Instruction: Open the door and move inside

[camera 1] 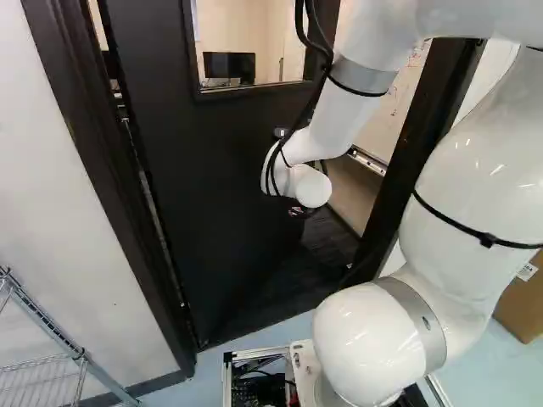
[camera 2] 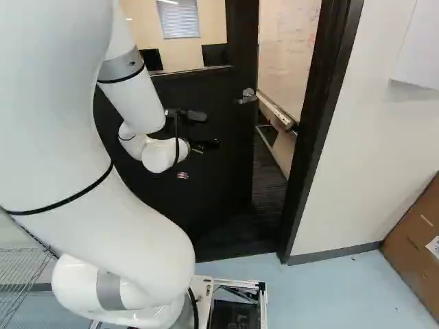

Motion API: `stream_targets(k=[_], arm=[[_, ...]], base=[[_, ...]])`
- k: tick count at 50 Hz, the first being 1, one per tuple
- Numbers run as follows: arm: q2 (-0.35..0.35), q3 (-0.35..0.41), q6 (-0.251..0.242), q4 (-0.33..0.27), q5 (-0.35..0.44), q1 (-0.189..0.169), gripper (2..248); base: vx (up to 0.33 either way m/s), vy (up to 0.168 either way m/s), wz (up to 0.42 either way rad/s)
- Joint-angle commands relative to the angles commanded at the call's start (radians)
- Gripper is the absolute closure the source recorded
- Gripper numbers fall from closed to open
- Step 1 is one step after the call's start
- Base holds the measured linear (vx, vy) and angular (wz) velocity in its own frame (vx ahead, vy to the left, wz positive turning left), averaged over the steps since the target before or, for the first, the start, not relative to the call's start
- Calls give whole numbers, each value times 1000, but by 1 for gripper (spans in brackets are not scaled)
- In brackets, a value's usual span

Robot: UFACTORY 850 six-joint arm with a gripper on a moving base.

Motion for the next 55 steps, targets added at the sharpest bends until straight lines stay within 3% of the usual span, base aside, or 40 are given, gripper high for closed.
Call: stream_targets(k=[36,55], arm=[[-33,-34,0,155,-11,85,3],[-36,-38,0,238,-11,100,3]], base=[[0,0,0],[0,0,0]])
